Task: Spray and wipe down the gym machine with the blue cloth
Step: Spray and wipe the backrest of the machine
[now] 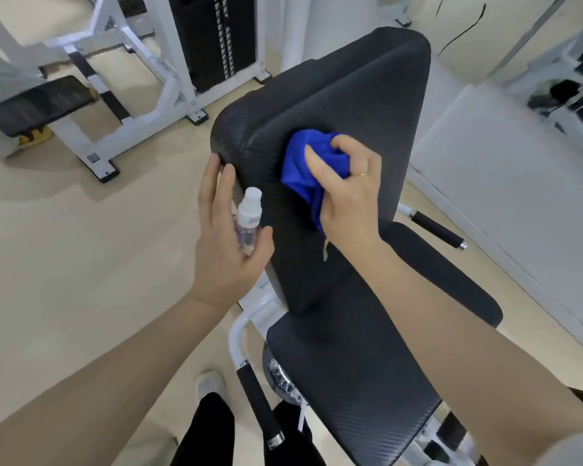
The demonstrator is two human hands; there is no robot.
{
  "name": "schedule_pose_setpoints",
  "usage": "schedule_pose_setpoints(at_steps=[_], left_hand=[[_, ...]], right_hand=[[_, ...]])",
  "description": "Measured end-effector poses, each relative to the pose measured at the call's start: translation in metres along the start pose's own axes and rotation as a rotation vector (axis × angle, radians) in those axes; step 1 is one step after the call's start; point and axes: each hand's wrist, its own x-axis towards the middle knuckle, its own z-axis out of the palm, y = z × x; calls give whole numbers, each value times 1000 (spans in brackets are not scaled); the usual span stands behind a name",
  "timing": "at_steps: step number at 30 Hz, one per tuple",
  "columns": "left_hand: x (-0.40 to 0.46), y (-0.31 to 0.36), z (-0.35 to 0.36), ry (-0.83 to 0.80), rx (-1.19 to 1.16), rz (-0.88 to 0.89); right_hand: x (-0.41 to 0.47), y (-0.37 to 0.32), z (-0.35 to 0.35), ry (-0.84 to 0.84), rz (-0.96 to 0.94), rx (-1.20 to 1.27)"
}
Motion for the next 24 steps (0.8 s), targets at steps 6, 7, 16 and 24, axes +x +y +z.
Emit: schedule_pose_setpoints(at_steps=[6, 7, 16, 24], left_hand=[[-5, 1, 16, 35, 77, -80], [-5, -1, 16, 33, 88, -83], [-13, -10, 10, -19, 77, -135], [-13, -26, 16, -34, 17, -15]], right_hand=[[16, 13, -6, 7, 390, 74], [7, 2, -4, -6, 277, 73], [-6, 4, -4, -72, 179, 109], [-33, -19, 5, -85, 122, 42]])
